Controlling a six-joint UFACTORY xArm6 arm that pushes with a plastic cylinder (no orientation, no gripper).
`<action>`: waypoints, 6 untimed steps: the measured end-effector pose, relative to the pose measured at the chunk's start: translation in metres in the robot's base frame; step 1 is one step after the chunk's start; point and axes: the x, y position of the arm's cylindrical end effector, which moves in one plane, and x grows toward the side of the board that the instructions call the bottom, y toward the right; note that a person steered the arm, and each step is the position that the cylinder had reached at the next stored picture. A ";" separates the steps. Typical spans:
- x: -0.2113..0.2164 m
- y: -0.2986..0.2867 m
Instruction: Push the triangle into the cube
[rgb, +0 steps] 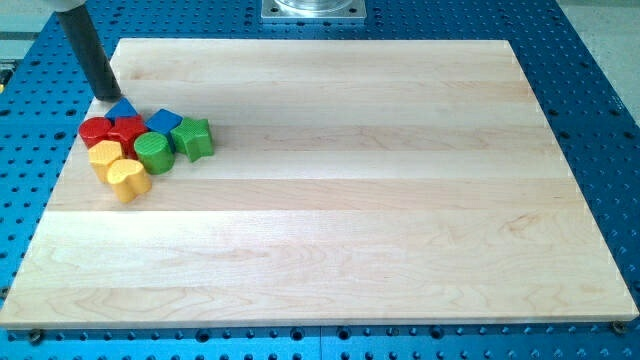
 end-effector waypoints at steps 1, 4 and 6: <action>0.000 0.000; 0.030 0.012; 0.053 0.081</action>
